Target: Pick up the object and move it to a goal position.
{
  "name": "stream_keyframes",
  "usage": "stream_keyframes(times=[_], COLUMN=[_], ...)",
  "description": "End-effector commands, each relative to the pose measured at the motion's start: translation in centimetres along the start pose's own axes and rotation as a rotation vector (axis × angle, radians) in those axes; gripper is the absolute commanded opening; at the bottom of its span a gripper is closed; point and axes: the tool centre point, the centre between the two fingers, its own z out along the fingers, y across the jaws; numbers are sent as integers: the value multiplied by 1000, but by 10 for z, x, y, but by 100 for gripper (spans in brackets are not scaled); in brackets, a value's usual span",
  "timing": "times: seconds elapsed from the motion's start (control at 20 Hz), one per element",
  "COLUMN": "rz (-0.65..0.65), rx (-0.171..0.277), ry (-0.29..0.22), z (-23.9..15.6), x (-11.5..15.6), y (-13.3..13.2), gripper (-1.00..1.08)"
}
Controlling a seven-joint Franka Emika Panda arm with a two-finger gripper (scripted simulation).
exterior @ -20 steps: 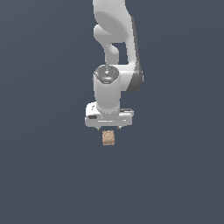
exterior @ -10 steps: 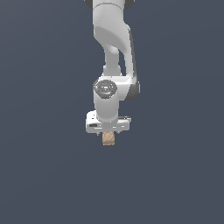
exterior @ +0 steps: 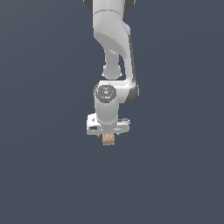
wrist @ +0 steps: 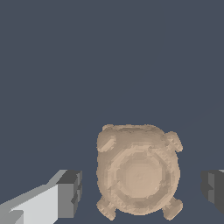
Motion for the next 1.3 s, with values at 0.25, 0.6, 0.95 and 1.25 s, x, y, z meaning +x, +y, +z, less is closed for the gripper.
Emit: stream_keyframes(times=[0.25,0.6,0.95,1.25], rz=[-1,-1,-1,-1], rx=[0,0,0,-1], ry=[-1,-1,-1,10], z=[33,34,34,20], x=[-1,0,0,4], y=[0,0,0,-6], gripper=[100,-100,-100,-100])
